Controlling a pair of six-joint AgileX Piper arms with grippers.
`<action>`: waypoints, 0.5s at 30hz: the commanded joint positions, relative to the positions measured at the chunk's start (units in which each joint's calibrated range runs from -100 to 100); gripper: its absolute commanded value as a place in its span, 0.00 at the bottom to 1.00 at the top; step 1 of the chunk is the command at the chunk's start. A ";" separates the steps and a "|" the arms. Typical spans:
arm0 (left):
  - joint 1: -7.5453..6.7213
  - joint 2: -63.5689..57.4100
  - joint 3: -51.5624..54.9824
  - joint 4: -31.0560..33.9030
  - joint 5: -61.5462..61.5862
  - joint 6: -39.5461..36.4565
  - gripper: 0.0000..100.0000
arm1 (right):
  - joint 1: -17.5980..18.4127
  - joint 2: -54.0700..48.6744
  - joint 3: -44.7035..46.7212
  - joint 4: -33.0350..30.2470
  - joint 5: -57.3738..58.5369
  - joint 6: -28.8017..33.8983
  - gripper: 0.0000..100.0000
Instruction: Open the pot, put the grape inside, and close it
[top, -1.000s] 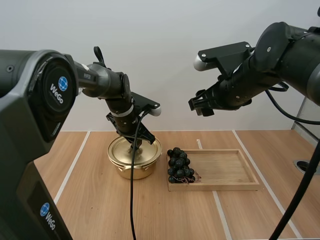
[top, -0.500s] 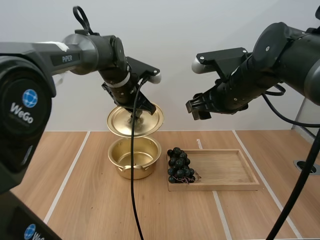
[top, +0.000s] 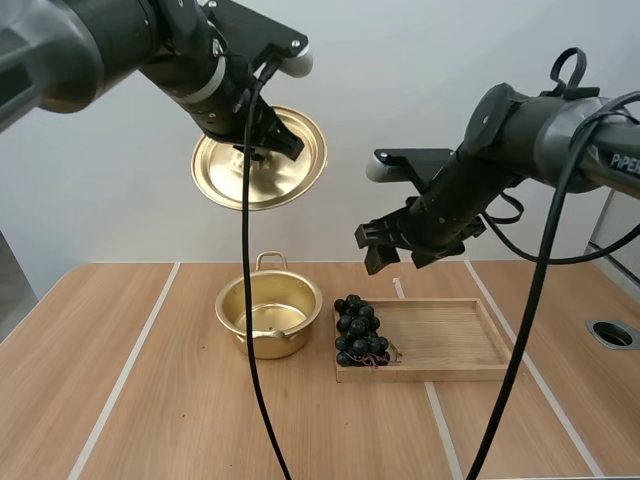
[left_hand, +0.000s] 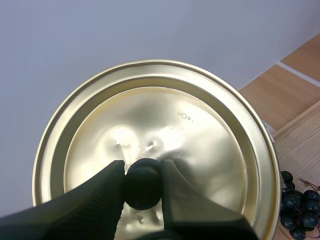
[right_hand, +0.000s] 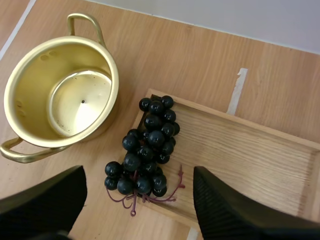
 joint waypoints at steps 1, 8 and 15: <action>-0.26 -3.65 -0.44 0.02 -0.79 -0.41 0.00 | -0.20 2.42 -0.25 2.32 -0.63 -1.33 1.00; -0.26 -9.40 -0.44 0.02 -0.79 -0.41 0.00 | -0.20 7.03 -0.25 3.51 -0.03 -1.92 1.00; -0.26 -13.14 -0.44 -0.28 -0.79 -0.41 0.00 | 0.75 10.66 -0.25 4.23 1.51 -1.92 1.00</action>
